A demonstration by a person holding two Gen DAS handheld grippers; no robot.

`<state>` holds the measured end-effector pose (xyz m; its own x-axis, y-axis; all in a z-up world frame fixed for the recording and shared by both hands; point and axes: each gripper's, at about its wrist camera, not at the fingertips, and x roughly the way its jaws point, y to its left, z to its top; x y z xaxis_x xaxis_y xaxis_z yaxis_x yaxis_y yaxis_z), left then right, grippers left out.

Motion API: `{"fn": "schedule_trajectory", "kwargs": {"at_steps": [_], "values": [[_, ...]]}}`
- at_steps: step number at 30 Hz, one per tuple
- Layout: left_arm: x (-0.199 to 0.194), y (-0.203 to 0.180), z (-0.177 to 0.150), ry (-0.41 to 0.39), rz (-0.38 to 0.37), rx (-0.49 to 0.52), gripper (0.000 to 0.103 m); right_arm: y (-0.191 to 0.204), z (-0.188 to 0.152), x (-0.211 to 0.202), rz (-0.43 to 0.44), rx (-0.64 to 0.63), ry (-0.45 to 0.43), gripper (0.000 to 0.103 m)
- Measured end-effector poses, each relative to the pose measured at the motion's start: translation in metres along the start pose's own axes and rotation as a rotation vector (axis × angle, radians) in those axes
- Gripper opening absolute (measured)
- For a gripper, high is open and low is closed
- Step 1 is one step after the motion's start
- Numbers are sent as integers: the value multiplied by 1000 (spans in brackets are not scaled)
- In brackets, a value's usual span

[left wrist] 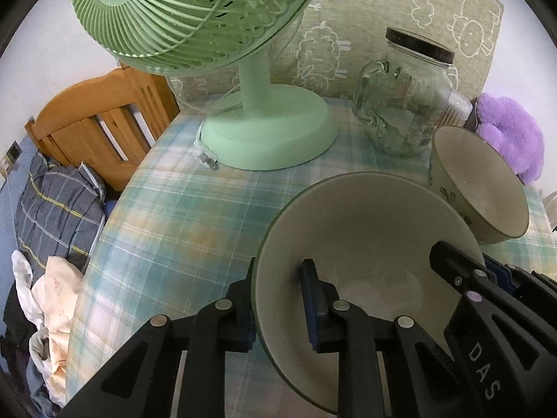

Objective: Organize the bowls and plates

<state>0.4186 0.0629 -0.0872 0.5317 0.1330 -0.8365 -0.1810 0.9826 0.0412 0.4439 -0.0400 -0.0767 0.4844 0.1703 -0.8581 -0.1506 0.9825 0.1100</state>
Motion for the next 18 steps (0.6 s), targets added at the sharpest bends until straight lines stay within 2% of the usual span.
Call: {"fn": "schedule_trajectory", "kwargs": {"at_steps": [8, 18], "values": [[-34, -1, -2, -43, -10, 23, 20, 3, -5, -32, -13, 7, -38, 17], [-102, -1, -22, -88, -52, 41, 20, 0, -29, -102, -45, 44, -90, 17]]}}
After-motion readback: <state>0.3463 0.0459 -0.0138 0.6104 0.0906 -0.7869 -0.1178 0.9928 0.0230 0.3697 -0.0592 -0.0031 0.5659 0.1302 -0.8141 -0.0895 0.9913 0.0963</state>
